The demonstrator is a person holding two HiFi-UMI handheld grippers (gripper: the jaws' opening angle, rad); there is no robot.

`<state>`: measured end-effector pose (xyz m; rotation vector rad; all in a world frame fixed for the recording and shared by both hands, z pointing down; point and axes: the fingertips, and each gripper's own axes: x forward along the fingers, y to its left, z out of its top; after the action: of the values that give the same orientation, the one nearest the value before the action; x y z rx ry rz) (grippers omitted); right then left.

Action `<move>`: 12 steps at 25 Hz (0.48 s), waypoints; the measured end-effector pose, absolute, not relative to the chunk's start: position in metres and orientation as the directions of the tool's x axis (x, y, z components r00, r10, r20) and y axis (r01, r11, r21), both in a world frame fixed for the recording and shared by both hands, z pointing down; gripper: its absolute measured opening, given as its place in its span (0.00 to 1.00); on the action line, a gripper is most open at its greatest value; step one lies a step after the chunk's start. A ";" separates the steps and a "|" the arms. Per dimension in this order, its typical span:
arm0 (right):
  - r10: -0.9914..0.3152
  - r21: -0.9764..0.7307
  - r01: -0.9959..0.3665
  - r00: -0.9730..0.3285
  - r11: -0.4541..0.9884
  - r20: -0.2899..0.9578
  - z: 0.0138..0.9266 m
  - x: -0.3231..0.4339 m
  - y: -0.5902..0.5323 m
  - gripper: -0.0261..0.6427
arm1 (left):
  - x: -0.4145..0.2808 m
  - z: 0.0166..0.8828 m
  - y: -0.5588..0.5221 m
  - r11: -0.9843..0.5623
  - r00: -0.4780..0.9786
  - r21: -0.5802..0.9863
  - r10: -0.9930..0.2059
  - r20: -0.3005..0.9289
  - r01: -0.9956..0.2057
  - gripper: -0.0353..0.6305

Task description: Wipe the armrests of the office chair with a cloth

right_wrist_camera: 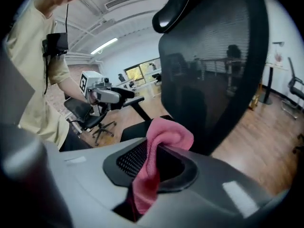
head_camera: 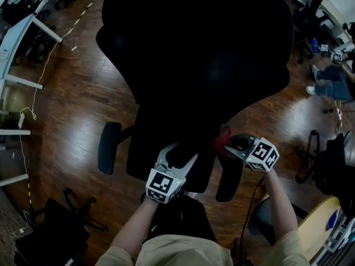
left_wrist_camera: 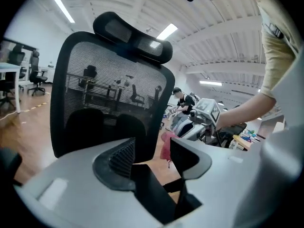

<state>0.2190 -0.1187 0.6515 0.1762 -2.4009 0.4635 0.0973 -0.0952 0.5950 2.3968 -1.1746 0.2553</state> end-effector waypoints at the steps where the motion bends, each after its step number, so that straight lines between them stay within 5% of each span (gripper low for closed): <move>1: 0.056 -0.297 -0.194 -0.745 0.935 0.664 0.658 0.204 -0.120 0.14 | 0.087 0.595 -0.095 -0.516 0.601 0.311 -0.715 0.357 -0.798 0.37; 6: 0.391 -0.460 0.016 -0.553 0.888 0.735 0.711 0.155 -0.106 0.14 | 0.040 0.599 -0.089 -0.430 0.522 0.308 -0.772 0.363 -0.849 0.37; 12: 0.749 -0.734 0.230 0.030 0.639 0.662 0.782 0.181 -0.029 0.14 | -0.009 0.620 -0.070 -0.318 0.435 0.330 -0.812 0.389 -0.889 0.37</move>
<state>0.1809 -0.0292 0.7817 -0.8494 -1.5290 0.4853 -0.0088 -0.0705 0.6199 2.1966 -1.4295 0.2058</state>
